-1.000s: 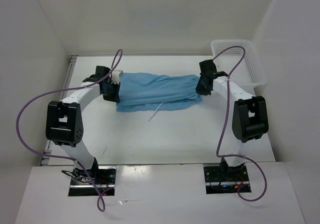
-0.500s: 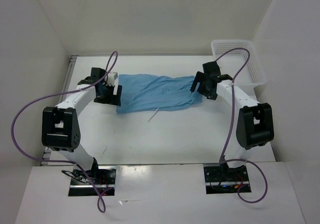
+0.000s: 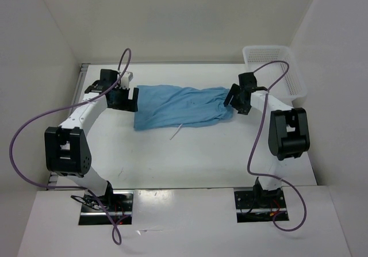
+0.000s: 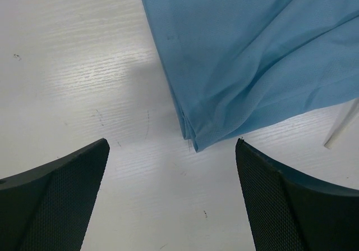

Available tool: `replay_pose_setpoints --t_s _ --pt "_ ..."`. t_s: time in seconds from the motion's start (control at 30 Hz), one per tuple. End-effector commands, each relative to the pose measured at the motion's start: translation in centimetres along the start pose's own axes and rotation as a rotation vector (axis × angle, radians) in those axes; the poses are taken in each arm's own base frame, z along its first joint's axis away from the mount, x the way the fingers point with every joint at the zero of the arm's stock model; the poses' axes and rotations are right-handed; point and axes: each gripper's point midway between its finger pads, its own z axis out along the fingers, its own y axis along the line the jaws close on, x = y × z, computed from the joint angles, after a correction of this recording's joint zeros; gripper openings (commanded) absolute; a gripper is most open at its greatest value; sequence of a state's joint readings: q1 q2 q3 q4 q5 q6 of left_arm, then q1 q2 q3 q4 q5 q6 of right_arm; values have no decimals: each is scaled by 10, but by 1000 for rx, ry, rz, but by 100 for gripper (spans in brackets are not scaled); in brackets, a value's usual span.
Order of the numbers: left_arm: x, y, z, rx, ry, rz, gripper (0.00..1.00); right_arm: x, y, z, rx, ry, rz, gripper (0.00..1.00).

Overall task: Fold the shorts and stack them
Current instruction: Fold the shorts

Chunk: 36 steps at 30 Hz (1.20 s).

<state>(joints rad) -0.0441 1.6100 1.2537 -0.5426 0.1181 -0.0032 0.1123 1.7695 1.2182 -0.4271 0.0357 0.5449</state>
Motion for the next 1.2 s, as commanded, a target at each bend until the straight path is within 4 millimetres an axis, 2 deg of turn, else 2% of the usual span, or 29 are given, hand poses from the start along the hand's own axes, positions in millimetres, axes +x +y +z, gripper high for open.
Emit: replay_pose_setpoints --t_s 0.0,0.1,0.13,0.27,0.33,0.37,0.47,0.53,0.57,0.63,0.7,0.73,0.77,0.83,0.87,1.0,1.07,1.1,1.17 --pt "-14 1 -2 20 -26 -4 100 -2 4 18 -29 3 2 78" --pt "-17 1 -1 19 -35 -2 100 10 5 32 -46 49 2 78" --pt "-15 6 1 13 -27 -12 100 21 -1 40 -26 78 12 78" --pt "-11 8 2 18 -20 -21 100 39 -1 48 -21 134 46 75" --pt "-11 10 2 22 -21 -29 100 38 1 50 -5 124 60 66" --pt "-11 10 2 22 -21 -29 100 44 -3 51 15 151 60 54" --pt "-11 14 1 16 -22 -36 100 45 -7 53 49 155 91 32" --pt "-17 13 -4 14 -42 -32 100 43 -1 53 40 149 94 16" --pt "-19 17 -8 8 -54 -37 100 38 -1 49 42 129 94 0" --pt "-21 16 -12 7 -65 -35 100 28 -6 41 79 84 91 0" --pt "-25 20 -19 -2 -87 -40 100 6 -3 21 88 14 92 0" --pt "-25 20 -19 -2 -87 -40 100 -6 -11 13 120 -26 89 0" --pt "-25 19 -23 -2 -88 -39 100 -23 -6 -2 117 -76 93 0" --pt "-22 22 -24 -7 -80 -48 100 -33 -13 -18 171 -98 63 0" --pt "-23 26 -28 -14 -90 -55 100 -41 -11 -23 174 -112 64 0" --pt "-22 27 -35 -12 -92 -63 100 -46 -12 -40 200 -100 39 0" --pt "-24 26 -39 -13 -104 -61 100 -49 -5 -45 189 -105 23 0" --pt "-22 29 -40 -18 -96 -70 100 -43 7 -45 176 -94 -3 0" --pt "-20 34 -40 -24 -85 -82 100 -49 25 -55 159 -122 -38 0"
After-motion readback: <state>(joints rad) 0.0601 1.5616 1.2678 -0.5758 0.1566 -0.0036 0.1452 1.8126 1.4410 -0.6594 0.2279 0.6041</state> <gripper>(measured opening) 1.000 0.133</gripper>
